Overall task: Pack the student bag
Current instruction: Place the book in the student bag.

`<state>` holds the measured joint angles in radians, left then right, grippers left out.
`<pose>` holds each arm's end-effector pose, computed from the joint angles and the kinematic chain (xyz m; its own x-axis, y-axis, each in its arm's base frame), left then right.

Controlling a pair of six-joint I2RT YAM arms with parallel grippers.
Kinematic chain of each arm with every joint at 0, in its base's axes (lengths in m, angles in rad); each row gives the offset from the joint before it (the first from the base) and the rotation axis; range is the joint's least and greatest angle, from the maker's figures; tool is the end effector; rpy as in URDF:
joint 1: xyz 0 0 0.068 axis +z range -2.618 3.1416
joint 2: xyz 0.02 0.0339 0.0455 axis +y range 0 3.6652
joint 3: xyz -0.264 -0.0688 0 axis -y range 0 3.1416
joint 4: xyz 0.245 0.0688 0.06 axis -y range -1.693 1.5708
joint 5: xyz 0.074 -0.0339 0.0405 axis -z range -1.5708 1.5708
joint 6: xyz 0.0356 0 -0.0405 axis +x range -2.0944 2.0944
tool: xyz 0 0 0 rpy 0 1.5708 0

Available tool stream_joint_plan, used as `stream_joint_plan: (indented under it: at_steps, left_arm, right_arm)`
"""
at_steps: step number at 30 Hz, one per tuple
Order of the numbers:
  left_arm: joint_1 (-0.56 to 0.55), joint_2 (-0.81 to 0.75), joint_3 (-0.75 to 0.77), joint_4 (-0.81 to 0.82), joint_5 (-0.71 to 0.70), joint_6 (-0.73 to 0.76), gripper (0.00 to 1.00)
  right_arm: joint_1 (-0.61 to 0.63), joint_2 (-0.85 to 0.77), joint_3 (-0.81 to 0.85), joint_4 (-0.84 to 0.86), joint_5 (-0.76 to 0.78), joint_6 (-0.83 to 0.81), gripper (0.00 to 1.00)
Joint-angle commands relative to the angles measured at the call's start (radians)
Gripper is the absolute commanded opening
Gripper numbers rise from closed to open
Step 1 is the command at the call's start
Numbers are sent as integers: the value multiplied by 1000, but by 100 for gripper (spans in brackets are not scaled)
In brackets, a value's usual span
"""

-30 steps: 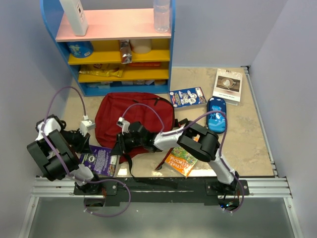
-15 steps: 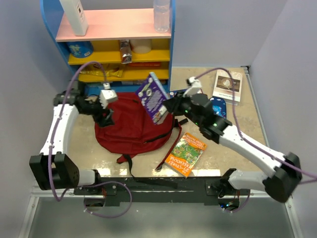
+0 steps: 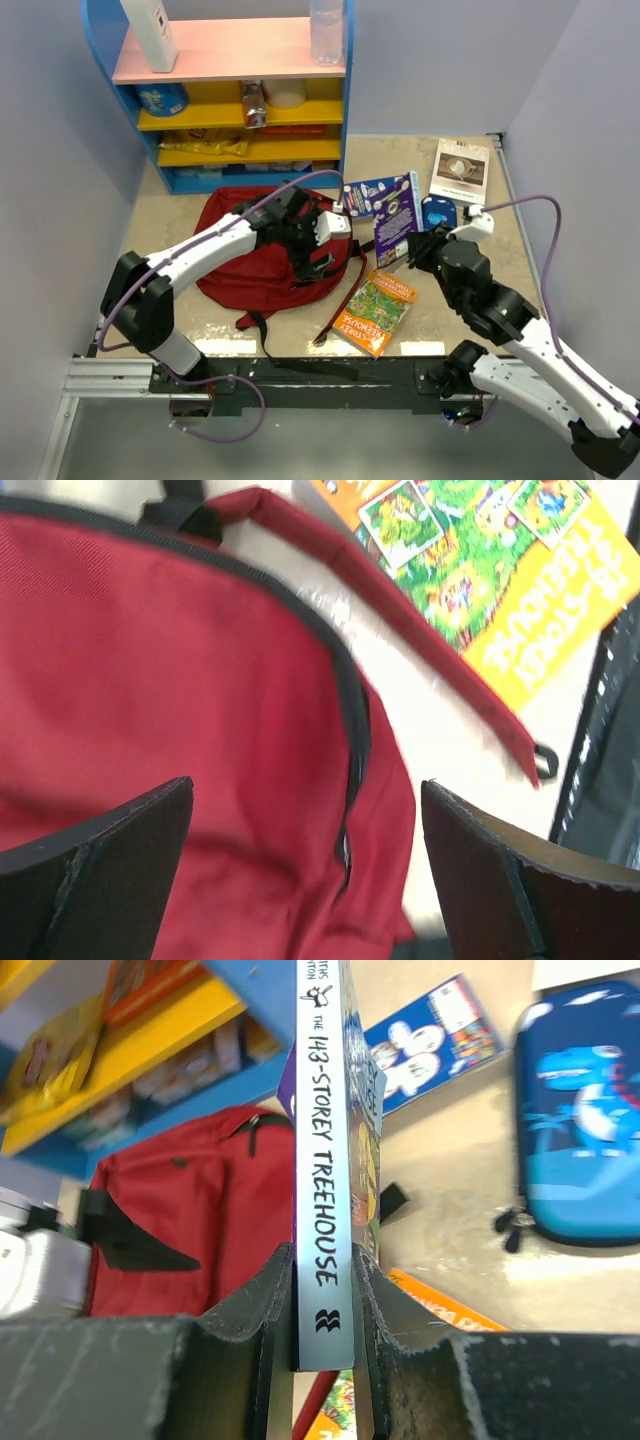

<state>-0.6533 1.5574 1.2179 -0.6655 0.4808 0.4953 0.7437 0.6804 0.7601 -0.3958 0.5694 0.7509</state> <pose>0.2473 -0.2100 0.2633 -0.2401 0.7144 -0.6572 0.9660 0.2430 -0.0887 0.1256 0.0895 0.3266 -0.2990 0.5058 -0.8092 0.0149 0.8504 0.5260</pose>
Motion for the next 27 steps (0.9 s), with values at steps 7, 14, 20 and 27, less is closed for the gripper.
stream_joint_plan:
  at_steps: [7,14,20,27]
  left_arm:
    - [-51,139,89,196,-108,-109,85]
    - [-57,207,123,164,-52,-126,80]
    - [-92,233,100,149,-88,-104,60]
    - [-111,202,57,170,-343,-81,0]
  right_arm:
    - [-4,-91,110,-126,196,82,0]
    - [-3,-67,104,-95,167,56,0]
    - [-3,-61,88,-58,130,51,0]
    - [-4,-77,73,-46,98,51,0]
